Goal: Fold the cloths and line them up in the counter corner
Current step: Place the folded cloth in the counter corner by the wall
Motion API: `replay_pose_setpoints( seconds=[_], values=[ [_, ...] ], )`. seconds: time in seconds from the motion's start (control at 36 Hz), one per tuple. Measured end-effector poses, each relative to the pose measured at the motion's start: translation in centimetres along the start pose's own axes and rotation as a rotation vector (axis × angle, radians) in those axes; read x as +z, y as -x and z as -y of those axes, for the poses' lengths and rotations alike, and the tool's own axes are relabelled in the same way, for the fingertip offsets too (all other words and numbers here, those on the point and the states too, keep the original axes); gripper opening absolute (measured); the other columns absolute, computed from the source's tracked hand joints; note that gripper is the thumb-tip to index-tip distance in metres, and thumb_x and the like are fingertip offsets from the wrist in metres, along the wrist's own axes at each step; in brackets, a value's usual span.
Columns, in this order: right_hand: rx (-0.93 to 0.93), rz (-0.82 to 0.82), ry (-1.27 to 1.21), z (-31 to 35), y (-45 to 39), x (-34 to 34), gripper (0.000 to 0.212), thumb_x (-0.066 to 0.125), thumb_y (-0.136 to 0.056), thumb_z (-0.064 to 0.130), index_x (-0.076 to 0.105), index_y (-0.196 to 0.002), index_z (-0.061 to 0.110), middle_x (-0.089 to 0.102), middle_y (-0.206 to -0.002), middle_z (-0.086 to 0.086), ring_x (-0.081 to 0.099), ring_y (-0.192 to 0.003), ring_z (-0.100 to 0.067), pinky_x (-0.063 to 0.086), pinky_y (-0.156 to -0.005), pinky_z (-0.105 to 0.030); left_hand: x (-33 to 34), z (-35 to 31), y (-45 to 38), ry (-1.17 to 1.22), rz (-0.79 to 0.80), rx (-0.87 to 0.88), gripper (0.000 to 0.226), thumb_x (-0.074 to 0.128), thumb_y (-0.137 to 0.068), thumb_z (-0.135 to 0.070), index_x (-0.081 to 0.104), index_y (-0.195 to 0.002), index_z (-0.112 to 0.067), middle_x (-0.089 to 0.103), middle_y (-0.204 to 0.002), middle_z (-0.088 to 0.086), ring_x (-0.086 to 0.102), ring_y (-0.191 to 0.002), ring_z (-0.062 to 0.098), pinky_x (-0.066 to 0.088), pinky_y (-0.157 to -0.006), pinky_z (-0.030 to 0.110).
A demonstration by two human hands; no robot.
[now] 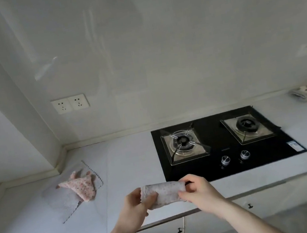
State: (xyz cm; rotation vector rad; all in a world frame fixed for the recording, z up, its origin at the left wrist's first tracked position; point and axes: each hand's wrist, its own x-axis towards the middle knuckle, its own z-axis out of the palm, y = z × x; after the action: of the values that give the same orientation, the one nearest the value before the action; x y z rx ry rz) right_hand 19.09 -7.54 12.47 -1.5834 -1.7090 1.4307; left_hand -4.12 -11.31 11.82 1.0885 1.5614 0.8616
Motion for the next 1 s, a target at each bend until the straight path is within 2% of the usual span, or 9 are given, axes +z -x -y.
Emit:
replay_pose_setpoints(
  seconds=[0.11,0.22,0.28,0.39,0.56,0.72,0.81,0.89,1.0],
  values=[
    [0.036,-0.08,-0.046,-0.9,1.6,-3.1,0.025,0.073,-0.09,0.022,0.064,-0.109,0.035,0.076,-0.097,0.008,0.072,-0.088,-0.004,0.059,-0.082,-0.026,2.7,-2.3,-1.0,-0.051,0.043,0.075,0.02,0.074,-0.092,-0.017,0.063,-0.081,-0.005,0.065,-0.06,-0.006,0.058,-0.059,0.007,0.044,-0.054,0.02],
    [0.05,-0.181,-0.089,-1.9,3.5,-6.6,0.019,0.071,-0.092,0.025,0.066,-0.109,0.03,0.077,-0.091,0.006,0.072,-0.081,-0.005,0.055,-0.075,-0.022,6.6,-5.4,-1.6,-0.085,0.091,0.155,0.029,0.071,-0.093,-0.017,0.056,-0.069,-0.014,0.057,-0.049,-0.01,0.054,-0.05,0.002,0.041,-0.048,0.012],
    [0.057,-0.237,-0.122,-2.8,4.3,-8.6,0.01,0.067,-0.095,0.025,0.068,-0.105,0.027,0.076,-0.086,0.002,0.069,-0.073,-0.006,0.054,-0.069,-0.021,8.5,-6.9,-2.0,-0.074,0.135,0.169,0.024,0.069,-0.094,-0.025,0.062,-0.076,-0.011,0.061,-0.052,-0.008,0.056,-0.051,0.003,0.043,-0.05,0.014],
    [0.078,-0.37,-0.212,-4.9,5.6,-13.2,0.013,0.062,-0.099,0.018,0.07,-0.107,0.023,0.076,-0.083,-0.001,0.068,-0.072,-0.009,0.056,-0.069,-0.022,12.1,-8.6,-3.7,-0.13,0.2,0.209,0.032,0.064,-0.096,-0.042,0.068,-0.092,-0.011,0.068,-0.065,0.002,0.063,-0.061,0.011,0.052,-0.062,0.033],
    [0.084,-0.369,-0.265,-8.4,7.0,-20.4,0.025,0.065,-0.096,0.035,0.062,-0.121,0.036,0.069,-0.113,0.015,0.067,-0.099,-0.005,0.059,-0.083,-0.026,21.4,-12.4,-5.1,-0.223,0.386,0.323,0.023,0.06,-0.1,-0.035,0.068,-0.098,-0.013,0.069,-0.076,0.003,0.062,-0.067,0.012,0.053,-0.065,0.031],
    [0.071,-0.303,-0.228,-13.1,8.6,-29.5,0.053,0.066,-0.093,0.048,0.046,-0.141,0.045,0.05,-0.136,0.024,0.051,-0.126,0.0,0.045,-0.106,-0.032,30.9,-17.1,-5.8,-0.234,0.536,0.376,0.019,0.057,-0.102,-0.036,0.067,-0.106,-0.02,0.073,-0.095,0.005,0.066,-0.078,0.011,0.052,-0.069,0.025],
    [0.073,-0.212,-0.248,-15.0,9.3,-34.2,0.046,0.067,-0.093,0.044,0.053,-0.136,0.042,0.058,-0.132,0.023,0.055,-0.123,0.001,0.046,-0.108,-0.034,35.1,-19.2,-6.2,-0.25,0.589,0.381,0.021,0.056,-0.102,-0.038,0.066,-0.108,-0.021,0.074,-0.102,0.0,0.069,-0.089,0.014,0.052,-0.074,0.028],
    [0.071,-0.159,-0.235,-16.8,9.4,-38.3,0.031,0.069,-0.092,0.034,0.064,-0.123,0.03,0.071,-0.117,0.013,0.065,-0.11,-0.003,0.054,-0.097,-0.031,38.8,-20.8,-6.7,-0.251,0.573,0.382,0.021,0.055,-0.102,-0.036,0.065,-0.109,-0.019,0.074,-0.104,0.001,0.07,-0.095,0.019,0.056,-0.077,0.031],
    [0.073,-0.19,-0.293,-19.9,8.7,-42.6,0.021,0.072,-0.09,0.025,0.069,-0.11,0.019,0.075,-0.109,-0.001,0.07,-0.106,-0.018,0.055,-0.093,-0.037,43.4,-22.0,-7.9,-0.275,0.479,0.379,0.013,0.06,-0.1,-0.031,0.065,-0.096,-0.02,0.071,-0.082,-0.01,0.067,-0.074,0.014,0.055,-0.068,0.029]
  ],
)
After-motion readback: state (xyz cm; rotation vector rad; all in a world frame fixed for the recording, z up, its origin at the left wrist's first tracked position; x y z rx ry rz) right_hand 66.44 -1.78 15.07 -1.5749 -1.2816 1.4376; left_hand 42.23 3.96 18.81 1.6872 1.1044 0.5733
